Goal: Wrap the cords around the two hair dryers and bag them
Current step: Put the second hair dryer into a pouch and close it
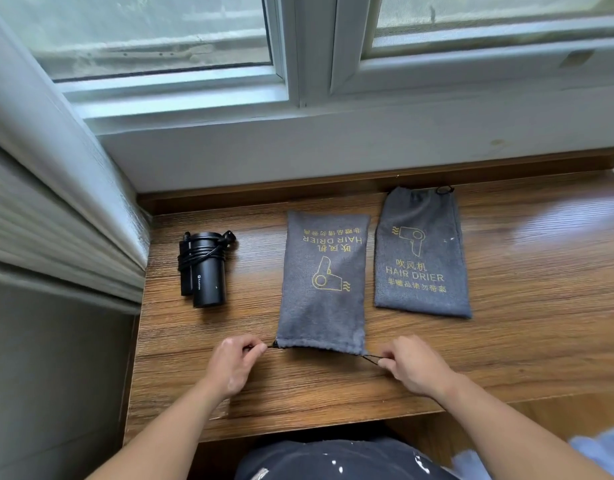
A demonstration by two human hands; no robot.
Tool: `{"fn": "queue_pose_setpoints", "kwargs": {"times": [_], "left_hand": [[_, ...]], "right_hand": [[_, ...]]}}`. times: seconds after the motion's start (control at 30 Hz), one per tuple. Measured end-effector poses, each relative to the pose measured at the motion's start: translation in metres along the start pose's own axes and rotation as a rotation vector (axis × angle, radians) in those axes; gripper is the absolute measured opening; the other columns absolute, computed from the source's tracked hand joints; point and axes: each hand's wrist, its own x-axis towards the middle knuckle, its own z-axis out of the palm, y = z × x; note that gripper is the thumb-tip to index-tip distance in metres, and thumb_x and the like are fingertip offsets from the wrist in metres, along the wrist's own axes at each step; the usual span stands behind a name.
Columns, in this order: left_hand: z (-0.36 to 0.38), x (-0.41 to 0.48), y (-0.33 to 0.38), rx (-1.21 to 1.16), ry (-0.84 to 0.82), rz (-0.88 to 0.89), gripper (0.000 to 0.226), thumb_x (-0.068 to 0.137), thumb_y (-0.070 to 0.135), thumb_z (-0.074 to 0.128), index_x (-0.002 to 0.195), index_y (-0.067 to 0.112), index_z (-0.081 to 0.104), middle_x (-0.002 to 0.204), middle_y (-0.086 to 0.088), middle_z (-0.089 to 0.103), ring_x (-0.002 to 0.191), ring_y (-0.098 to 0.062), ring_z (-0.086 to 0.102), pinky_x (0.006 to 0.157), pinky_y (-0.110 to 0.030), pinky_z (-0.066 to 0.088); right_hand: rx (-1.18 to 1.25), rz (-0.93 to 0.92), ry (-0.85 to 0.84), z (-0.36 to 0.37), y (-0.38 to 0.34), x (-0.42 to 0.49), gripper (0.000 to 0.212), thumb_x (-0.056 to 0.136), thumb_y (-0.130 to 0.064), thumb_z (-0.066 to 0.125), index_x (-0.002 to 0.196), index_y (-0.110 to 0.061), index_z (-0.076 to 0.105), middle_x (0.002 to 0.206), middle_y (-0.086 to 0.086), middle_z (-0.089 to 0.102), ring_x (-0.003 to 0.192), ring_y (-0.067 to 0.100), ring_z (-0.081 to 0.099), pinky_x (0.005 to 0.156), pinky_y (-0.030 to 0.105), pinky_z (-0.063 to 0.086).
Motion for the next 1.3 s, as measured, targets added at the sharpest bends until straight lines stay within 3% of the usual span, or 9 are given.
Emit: {"fn": "queue_pose_setpoints", "kwargs": {"times": [0.1,0.27,0.5,0.6,0.73,0.9,1.1,1.2,1.3], "left_hand": [[-0.006,-0.002,-0.006,0.028,0.007,0.005,0.012,0.099,0.035,0.068,0.090,0.029,0.074,0.085,0.005,0.073,0.076,-0.012,0.060,0.070,-0.028,0.040],[-0.016,-0.004,-0.025,0.029,0.028,-0.058,0.015,0.100,0.031,0.068,0.085,0.030,0.067,0.082,0.006,0.066,0.085,-0.019,0.062,0.068,-0.027,0.037],[-0.022,0.000,-0.044,0.106,0.137,-0.140,0.022,0.099,0.030,0.068,0.110,0.014,0.080,0.114,-0.007,0.076,0.113,-0.031,0.066,0.093,-0.035,0.045],[-0.013,0.001,-0.035,0.178,0.133,-0.126,0.028,0.099,0.038,0.066,0.117,0.021,0.078,0.123,-0.001,0.066,0.117,-0.026,0.063,0.097,-0.035,0.047],[0.000,-0.005,-0.013,0.308,0.147,-0.024,0.045,0.098,0.037,0.064,0.142,0.029,0.060,0.151,0.006,0.043,0.134,-0.020,0.046,0.112,-0.035,0.046],[0.035,-0.001,0.021,0.305,0.048,0.218,0.055,0.093,0.045,0.068,0.143,0.025,0.061,0.145,0.006,0.054,0.136,-0.020,0.043,0.119,-0.037,0.036],[0.067,0.004,0.044,0.344,0.063,0.162,0.037,0.097,0.053,0.060,0.124,0.031,0.072,0.132,0.008,0.061,0.131,-0.021,0.048,0.107,-0.037,0.036],[0.070,0.006,0.042,0.250,0.114,0.192,0.025,0.099,0.041,0.062,0.110,0.026,0.078,0.115,0.003,0.074,0.117,-0.025,0.061,0.100,-0.035,0.041],[0.058,0.001,0.048,0.000,0.119,0.170,0.017,0.100,0.027,0.066,0.104,0.018,0.079,0.096,-0.001,0.080,0.096,-0.025,0.070,0.082,-0.022,0.041]], "right_hand": [[-0.034,0.000,0.026,0.001,0.019,-0.003,0.027,0.095,-0.046,0.060,0.084,-0.022,0.070,0.084,-0.005,0.070,0.089,0.021,0.066,0.075,0.035,0.052],[-0.119,0.074,0.141,0.003,0.067,-0.008,0.025,0.095,-0.049,0.060,0.100,-0.030,0.076,0.098,-0.007,0.076,0.098,0.019,0.070,0.083,0.037,0.056],[-0.062,0.225,0.356,-0.009,0.106,-0.016,0.014,0.091,-0.035,0.073,0.096,-0.025,0.081,0.088,-0.001,0.075,0.084,0.024,0.072,0.076,0.039,0.059],[0.048,0.194,0.330,-0.007,0.085,-0.009,0.017,0.089,-0.032,0.076,0.100,-0.021,0.079,0.092,0.001,0.075,0.089,0.024,0.072,0.083,0.037,0.056],[0.132,0.115,0.174,-0.010,0.055,-0.003,0.045,0.084,-0.031,0.080,0.127,-0.027,0.066,0.118,-0.004,0.059,0.103,0.014,0.065,0.096,0.029,0.049],[0.149,-0.004,0.157,-0.004,-0.004,0.002,0.046,0.087,-0.041,0.069,0.130,-0.027,0.065,0.130,-0.006,0.054,0.119,0.015,0.060,0.105,0.029,0.045],[0.127,0.014,0.123,0.036,-0.056,0.016,0.041,0.090,-0.055,0.062,0.109,-0.020,0.071,0.119,0.002,0.054,0.122,0.024,0.048,0.107,0.038,0.044],[0.203,-0.005,0.167,0.041,-0.055,0.020,0.031,0.093,-0.050,0.060,0.101,-0.023,0.076,0.106,0.001,0.060,0.114,0.025,0.052,0.099,0.037,0.045],[0.325,-0.011,0.158,0.031,-0.051,0.018,0.027,0.097,-0.042,0.058,0.088,-0.019,0.071,0.089,0.000,0.074,0.094,0.024,0.065,0.083,0.036,0.049]]}}
